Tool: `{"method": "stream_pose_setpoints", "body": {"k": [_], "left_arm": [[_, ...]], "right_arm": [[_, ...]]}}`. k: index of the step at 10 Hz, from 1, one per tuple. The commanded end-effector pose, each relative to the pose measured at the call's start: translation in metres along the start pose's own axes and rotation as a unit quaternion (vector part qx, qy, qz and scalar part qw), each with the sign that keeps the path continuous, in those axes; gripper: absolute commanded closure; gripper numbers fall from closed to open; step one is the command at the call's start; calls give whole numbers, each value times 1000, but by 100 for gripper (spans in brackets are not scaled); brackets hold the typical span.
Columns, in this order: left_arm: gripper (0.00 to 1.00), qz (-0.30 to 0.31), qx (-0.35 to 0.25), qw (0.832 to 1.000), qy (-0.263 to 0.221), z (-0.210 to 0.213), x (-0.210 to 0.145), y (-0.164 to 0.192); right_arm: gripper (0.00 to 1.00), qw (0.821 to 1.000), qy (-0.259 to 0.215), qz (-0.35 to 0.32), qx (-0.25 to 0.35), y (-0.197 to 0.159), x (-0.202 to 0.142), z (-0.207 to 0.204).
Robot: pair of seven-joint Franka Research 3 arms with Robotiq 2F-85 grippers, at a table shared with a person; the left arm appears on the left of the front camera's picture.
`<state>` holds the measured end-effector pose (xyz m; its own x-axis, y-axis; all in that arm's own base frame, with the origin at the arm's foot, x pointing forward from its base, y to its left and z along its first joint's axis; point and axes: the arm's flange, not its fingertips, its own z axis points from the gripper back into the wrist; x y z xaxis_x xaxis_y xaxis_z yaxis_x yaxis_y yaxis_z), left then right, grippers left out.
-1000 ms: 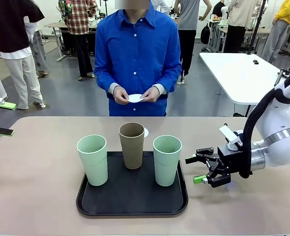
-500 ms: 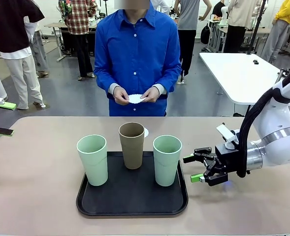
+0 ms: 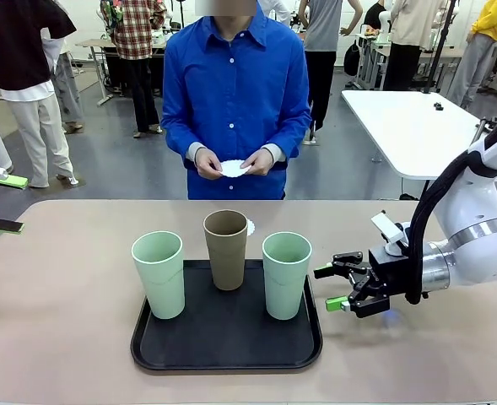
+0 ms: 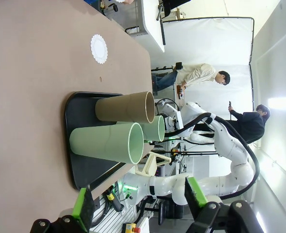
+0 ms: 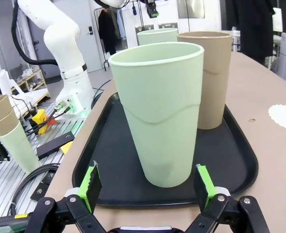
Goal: Place coasters on the table and set cups on them.
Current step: Pick up one Reusable plastic cup and place it on a coaster set by the human.
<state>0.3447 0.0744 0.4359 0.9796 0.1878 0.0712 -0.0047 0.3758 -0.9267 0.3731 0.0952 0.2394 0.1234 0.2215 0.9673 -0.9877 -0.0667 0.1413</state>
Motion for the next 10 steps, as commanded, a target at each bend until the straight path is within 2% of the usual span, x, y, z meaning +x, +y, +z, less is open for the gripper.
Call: {"method": "stream_pose_setpoints", "body": {"k": [1,6,10], "left_arm": [[0,-4,-8,1000,-1,1,0,0],[0,-4,-8,1000,-1,1,0,0],[0,-4,-8,1000,-1,1,0,0]], "right_arm": [[0,1000,-7,-17,-19,-2,-1,-6],[0,999,-3,-37,-17,0,3,-23],[0,1000,2,-16,-10,-1,4,-42]]}}
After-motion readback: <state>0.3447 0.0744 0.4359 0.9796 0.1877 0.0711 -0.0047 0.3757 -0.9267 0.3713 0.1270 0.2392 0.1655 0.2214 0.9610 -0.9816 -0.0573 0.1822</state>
